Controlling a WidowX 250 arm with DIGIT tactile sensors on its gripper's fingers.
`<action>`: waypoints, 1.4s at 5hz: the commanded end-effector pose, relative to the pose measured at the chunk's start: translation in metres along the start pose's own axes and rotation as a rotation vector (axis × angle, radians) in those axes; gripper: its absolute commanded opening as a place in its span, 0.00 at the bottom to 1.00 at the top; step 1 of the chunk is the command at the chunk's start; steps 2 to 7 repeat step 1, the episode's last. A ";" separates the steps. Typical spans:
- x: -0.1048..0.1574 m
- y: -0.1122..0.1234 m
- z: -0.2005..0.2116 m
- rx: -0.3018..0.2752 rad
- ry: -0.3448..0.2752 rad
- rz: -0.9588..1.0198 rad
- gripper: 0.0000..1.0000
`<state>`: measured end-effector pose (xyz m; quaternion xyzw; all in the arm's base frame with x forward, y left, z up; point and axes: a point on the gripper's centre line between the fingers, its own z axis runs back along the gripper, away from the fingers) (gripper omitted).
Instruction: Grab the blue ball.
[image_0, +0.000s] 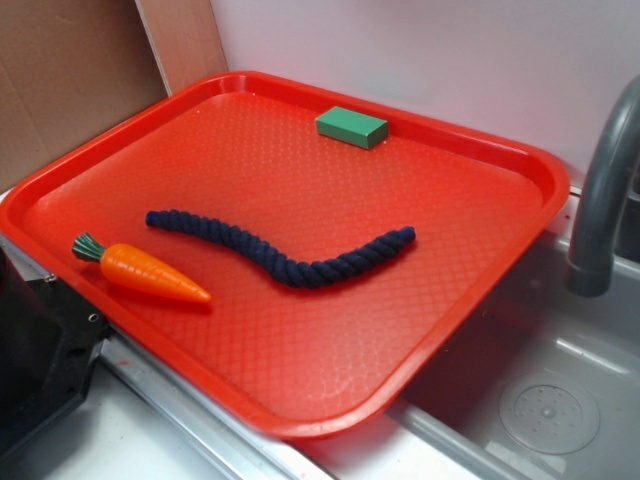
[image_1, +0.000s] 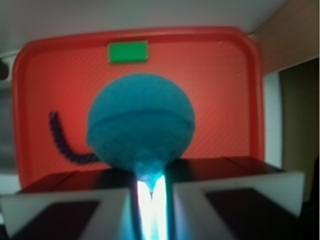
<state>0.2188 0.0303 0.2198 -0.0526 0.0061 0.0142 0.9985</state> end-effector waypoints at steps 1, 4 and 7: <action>-0.003 -0.013 0.033 0.062 -0.116 -0.008 0.00; -0.003 -0.013 0.033 0.062 -0.116 -0.008 0.00; -0.003 -0.013 0.033 0.062 -0.116 -0.008 0.00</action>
